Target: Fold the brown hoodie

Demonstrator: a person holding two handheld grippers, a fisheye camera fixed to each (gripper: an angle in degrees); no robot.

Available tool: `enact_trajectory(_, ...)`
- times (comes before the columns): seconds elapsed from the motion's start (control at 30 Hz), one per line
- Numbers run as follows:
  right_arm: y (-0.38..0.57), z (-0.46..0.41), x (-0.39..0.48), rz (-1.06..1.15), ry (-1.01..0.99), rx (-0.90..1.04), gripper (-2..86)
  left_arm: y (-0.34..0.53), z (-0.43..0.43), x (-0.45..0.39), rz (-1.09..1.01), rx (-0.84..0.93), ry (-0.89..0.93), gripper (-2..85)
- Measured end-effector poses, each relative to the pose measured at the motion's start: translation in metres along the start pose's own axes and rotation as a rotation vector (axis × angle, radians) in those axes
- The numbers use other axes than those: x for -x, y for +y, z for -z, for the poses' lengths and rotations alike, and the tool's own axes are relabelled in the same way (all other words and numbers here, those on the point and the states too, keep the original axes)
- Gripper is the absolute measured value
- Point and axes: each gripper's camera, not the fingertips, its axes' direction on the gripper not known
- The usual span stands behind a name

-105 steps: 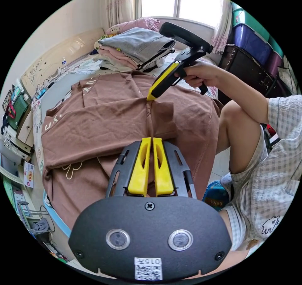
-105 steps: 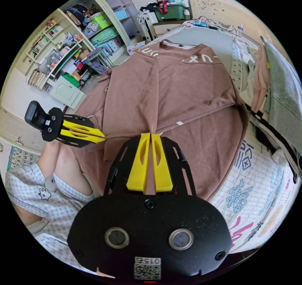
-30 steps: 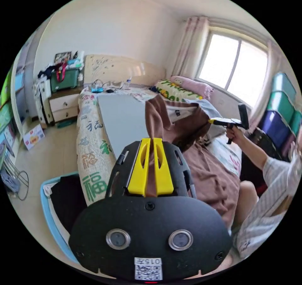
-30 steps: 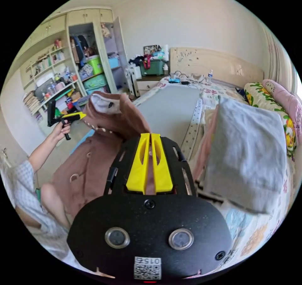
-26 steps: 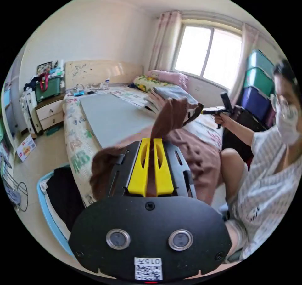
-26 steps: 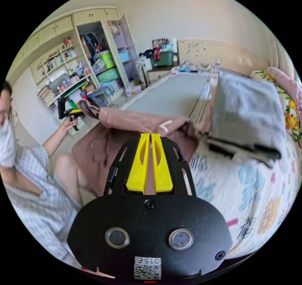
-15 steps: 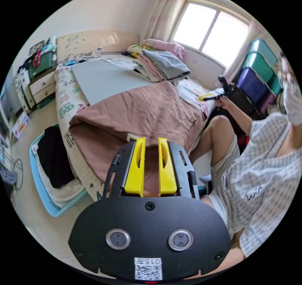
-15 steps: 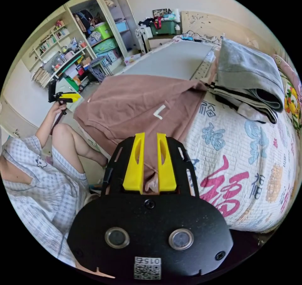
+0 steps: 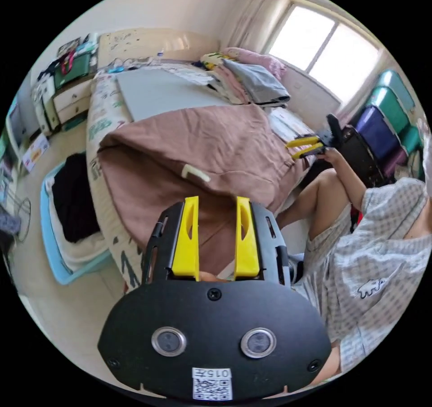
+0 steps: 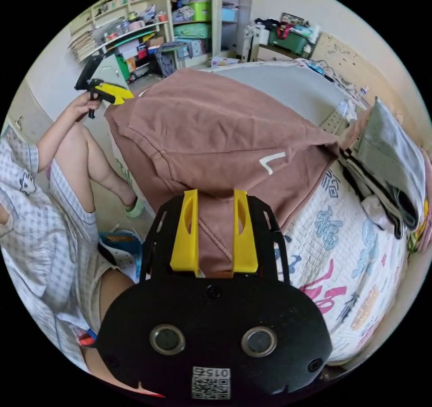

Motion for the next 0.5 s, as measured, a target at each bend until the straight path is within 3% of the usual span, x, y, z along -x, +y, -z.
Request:
enact_trajectory(0.1,0.000,-0.008,-0.048,-0.194,-0.218,-0.033,11.8,0.001,0.002,0.044,0.189,-0.109,0.195,11.2)
enact_trajectory(0.27,0.007,-0.020,-0.091,-0.356,-0.436,-0.107,12.7,-0.013,-0.012,0.053,0.188,-0.079,0.350,11.6)
enact_trajectory(0.5,0.020,-0.032,-0.127,-0.440,-0.694,-0.227,12.5,-0.019,-0.022,0.075,0.246,-0.084,0.327,6.0)
